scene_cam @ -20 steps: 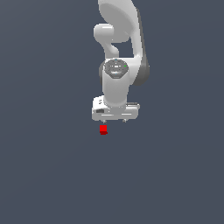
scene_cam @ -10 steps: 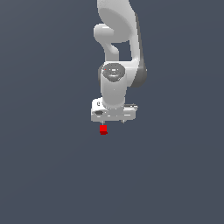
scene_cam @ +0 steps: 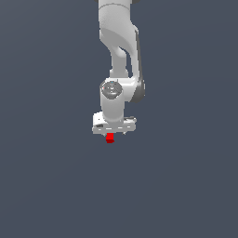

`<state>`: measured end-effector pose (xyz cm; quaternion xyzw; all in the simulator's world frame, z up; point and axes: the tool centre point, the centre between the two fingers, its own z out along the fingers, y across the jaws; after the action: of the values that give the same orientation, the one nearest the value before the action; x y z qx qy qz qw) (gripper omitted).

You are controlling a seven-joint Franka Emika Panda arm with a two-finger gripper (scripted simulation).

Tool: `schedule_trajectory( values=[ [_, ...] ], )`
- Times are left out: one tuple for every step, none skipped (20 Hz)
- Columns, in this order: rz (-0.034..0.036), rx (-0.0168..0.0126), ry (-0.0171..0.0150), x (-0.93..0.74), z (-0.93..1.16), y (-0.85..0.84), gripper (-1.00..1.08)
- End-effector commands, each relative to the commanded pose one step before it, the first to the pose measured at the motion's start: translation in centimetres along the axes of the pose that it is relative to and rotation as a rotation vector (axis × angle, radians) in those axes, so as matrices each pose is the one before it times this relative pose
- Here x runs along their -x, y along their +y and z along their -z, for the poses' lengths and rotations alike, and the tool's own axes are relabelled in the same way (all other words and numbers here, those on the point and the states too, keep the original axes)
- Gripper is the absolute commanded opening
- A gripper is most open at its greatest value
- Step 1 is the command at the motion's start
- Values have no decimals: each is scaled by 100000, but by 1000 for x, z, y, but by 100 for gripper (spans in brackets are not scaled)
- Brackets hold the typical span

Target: Pick up the red cube and move it to a goal position.

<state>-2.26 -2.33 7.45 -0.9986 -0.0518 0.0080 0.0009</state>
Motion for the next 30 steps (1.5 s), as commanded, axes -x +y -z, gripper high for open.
schedule_trajectory(
  values=[
    [1266, 116, 530, 396, -1727, 818, 100],
    [424, 34, 169, 121, -592, 279, 100],
    [384, 30, 153, 109, -546, 260, 100],
    [353, 27, 142, 96, -495, 233, 100],
    [313, 23, 126, 83, -446, 212, 100],
    [275, 20, 111, 69, -394, 189, 100],
    [239, 17, 97, 54, -342, 164, 100],
    [202, 13, 82, 38, -288, 140, 100],
    [163, 10, 66, 23, -235, 116, 100],
    [128, 7, 52, 8, -178, 88, 100],
    [64, 3, 26, 0, -126, 74, 100],
    [64, 3, 27, -8, -63, 26, 100],
    [0, 0, 0, -1, -24, 19, 100],
    [0, 0, 0, 0, 0, 0, -100],
    [0, 0, 0, 0, 0, 0, -100],
    [0, 0, 0, 0, 0, 0, -100],
    [0, 0, 0, 0, 0, 0, -100],
    [0, 0, 0, 0, 0, 0, -100],
    [0, 0, 0, 0, 0, 0, -100],
    [0, 0, 0, 0, 0, 0, -100],
    [0, 0, 0, 0, 0, 0, -100],
    [0, 0, 0, 0, 0, 0, -100],
    [0, 0, 0, 0, 0, 0, -100],
    [-58, 3, -37, 31, 33, 23, -100],
    [0, 0, 0, 5, 24, 2, -100],
    [0, 0, 0, 16, 72, 7, -100],
    [0, 0, 0, 26, 120, 11, -100],
    [0, 0, 0, 37, 168, 16, -100],
    [0, 0, 0, 48, 217, 20, -100],
    [0, 0, 0, 58, 266, 25, -100]
  ],
)
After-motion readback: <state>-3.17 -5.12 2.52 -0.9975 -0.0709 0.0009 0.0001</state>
